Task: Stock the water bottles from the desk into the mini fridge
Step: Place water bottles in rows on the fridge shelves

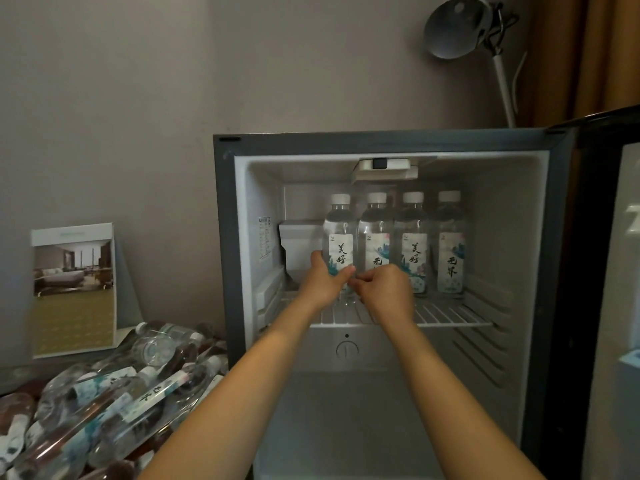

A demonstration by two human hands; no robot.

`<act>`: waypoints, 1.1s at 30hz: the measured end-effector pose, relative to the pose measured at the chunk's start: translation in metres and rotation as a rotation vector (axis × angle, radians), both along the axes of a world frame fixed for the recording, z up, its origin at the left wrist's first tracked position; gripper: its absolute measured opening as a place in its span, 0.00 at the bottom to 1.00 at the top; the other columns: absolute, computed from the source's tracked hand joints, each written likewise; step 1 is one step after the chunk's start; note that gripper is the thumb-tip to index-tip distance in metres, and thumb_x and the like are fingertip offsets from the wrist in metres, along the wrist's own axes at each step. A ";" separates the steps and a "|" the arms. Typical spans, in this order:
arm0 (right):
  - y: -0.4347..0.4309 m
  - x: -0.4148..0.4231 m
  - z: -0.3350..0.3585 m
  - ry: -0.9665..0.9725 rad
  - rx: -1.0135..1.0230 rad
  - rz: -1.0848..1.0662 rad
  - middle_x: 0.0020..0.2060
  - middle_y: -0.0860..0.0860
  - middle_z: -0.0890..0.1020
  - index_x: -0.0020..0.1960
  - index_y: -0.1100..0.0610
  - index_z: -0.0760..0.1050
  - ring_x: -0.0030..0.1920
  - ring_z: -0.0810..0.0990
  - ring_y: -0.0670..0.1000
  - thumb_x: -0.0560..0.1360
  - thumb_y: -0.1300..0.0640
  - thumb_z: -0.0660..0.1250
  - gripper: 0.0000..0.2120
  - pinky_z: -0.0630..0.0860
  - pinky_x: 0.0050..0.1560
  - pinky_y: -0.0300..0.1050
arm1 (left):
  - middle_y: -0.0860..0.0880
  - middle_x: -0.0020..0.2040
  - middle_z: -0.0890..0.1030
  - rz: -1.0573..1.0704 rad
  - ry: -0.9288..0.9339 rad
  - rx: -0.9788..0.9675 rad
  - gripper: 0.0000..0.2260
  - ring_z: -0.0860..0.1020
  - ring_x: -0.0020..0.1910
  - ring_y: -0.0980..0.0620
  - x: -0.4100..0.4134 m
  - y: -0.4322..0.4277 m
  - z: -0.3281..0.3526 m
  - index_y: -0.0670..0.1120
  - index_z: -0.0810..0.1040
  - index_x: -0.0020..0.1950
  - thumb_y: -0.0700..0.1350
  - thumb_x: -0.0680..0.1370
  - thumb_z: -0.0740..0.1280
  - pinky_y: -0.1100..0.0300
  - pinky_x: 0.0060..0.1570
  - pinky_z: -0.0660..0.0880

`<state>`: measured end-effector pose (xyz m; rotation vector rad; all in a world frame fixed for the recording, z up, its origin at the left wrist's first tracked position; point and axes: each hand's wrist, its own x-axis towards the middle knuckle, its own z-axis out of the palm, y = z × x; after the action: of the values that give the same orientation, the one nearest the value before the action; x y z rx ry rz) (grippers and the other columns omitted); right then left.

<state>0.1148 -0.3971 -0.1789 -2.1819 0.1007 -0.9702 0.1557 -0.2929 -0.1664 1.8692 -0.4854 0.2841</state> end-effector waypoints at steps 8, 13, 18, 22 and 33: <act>0.006 -0.019 -0.004 -0.014 0.026 0.066 0.39 0.55 0.85 0.45 0.60 0.83 0.40 0.83 0.53 0.72 0.60 0.70 0.05 0.78 0.42 0.44 | 0.45 0.66 0.73 0.097 -0.071 0.004 0.20 0.73 0.62 0.48 -0.030 0.012 -0.012 0.43 0.63 0.70 0.40 0.79 0.61 0.60 0.54 0.70; 0.043 -0.048 -0.009 0.095 0.309 0.396 0.30 0.54 0.80 0.46 0.65 0.80 0.24 0.78 0.42 0.73 0.67 0.67 0.04 0.74 0.27 0.32 | 0.54 0.49 0.78 0.018 -0.217 -0.104 0.11 0.79 0.52 0.52 -0.079 0.054 -0.005 0.51 0.73 0.58 0.40 0.78 0.63 0.75 0.42 0.73; 0.091 -0.082 -0.026 0.174 0.367 0.732 0.28 0.52 0.80 0.39 0.57 0.79 0.23 0.77 0.41 0.73 0.69 0.66 0.10 0.73 0.26 0.30 | 0.52 0.39 0.82 0.105 -0.311 -0.253 0.10 0.83 0.36 0.54 -0.124 0.123 -0.010 0.54 0.76 0.48 0.38 0.78 0.62 0.65 0.36 0.78; 0.129 -0.088 -0.051 0.344 0.224 0.886 0.32 0.50 0.82 0.43 0.54 0.80 0.29 0.80 0.44 0.74 0.63 0.68 0.06 0.78 0.33 0.35 | 0.50 0.40 0.82 0.296 -0.276 -0.245 0.09 0.82 0.34 0.55 -0.132 0.179 -0.034 0.55 0.75 0.48 0.40 0.79 0.61 0.64 0.33 0.77; 0.224 -0.071 -0.149 0.762 0.066 0.859 0.36 0.48 0.79 0.55 0.57 0.77 0.33 0.76 0.44 0.75 0.59 0.66 0.08 0.73 0.33 0.37 | 0.44 0.56 0.80 0.746 0.186 0.452 0.11 0.78 0.53 0.45 -0.107 0.314 -0.170 0.43 0.76 0.57 0.44 0.76 0.65 0.55 0.52 0.72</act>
<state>0.0434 -0.1726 -0.3281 -2.0870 -0.4106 0.3414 0.0492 0.0206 -0.3366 2.4420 0.3288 0.5145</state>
